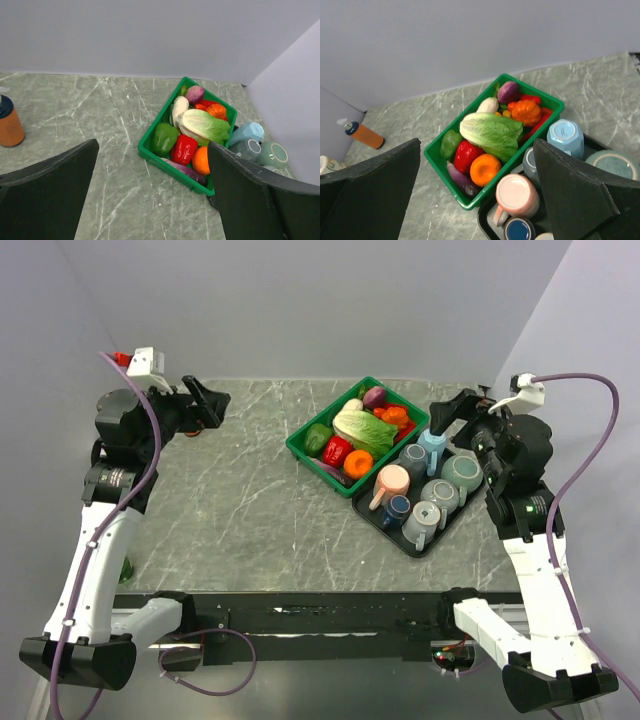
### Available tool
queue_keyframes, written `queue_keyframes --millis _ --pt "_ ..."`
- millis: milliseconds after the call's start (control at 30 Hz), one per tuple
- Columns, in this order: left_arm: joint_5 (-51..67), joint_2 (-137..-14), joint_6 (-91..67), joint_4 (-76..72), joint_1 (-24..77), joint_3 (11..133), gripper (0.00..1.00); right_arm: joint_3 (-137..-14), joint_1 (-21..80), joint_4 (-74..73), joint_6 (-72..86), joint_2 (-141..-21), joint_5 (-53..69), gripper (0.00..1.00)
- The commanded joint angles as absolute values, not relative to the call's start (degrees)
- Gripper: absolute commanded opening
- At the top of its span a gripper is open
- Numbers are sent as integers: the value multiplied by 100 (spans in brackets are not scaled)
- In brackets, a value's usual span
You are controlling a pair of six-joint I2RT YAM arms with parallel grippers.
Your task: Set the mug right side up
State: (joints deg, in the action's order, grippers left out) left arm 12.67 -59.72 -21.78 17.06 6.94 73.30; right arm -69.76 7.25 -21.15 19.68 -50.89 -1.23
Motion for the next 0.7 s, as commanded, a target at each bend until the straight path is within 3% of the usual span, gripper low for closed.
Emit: queue_keyframes --millis 0,367,667 --pt "1713 -5740 -2241 1232 677 7042 96 -6848 747 -2172 1935 -4940 -281 100" --pt "1679 -5484 -2303 967 677 6074 96 -6452 870 -3436 2531 -5300 -422 99" --pt "1713 -5405 -2698 -138 677 4889 96 -5670 1696 -4034 3216 -5063 -1318 93"
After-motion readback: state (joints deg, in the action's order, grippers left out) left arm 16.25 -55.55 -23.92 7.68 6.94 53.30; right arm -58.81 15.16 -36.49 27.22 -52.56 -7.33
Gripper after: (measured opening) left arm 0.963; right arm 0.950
